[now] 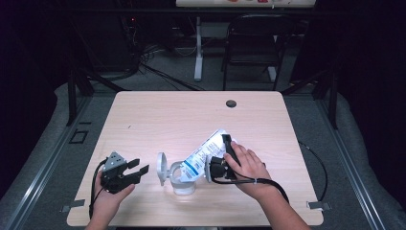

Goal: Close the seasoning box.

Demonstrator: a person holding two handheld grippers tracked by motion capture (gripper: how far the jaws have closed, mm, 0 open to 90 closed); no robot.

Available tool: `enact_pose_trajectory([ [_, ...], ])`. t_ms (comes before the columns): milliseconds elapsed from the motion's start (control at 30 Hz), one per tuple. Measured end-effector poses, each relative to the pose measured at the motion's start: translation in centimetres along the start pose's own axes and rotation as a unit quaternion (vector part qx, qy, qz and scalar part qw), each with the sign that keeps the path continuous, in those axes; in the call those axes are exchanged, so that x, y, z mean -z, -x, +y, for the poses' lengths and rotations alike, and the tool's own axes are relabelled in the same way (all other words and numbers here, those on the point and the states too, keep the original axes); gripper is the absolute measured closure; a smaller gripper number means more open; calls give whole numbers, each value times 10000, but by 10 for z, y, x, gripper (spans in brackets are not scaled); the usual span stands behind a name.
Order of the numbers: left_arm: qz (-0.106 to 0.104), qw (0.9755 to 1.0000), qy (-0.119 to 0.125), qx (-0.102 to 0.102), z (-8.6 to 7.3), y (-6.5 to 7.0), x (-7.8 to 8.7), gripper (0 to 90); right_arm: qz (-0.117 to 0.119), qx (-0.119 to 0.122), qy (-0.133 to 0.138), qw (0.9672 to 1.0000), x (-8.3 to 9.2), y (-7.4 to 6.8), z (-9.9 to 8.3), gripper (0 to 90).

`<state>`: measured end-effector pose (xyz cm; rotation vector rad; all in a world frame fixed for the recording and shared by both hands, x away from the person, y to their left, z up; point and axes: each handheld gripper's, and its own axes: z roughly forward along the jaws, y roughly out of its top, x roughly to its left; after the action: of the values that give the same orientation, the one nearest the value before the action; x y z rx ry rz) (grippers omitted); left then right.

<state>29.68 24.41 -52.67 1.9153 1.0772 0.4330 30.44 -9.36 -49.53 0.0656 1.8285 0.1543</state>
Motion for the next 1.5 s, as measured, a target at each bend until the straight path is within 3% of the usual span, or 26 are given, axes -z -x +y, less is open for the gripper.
enact_pose_trajectory([
  [1500, -15, 10000, -37, -43, 1, 0, 0, 508, -57, 68, 52, 9999, 2, 2, 1, 519],
])
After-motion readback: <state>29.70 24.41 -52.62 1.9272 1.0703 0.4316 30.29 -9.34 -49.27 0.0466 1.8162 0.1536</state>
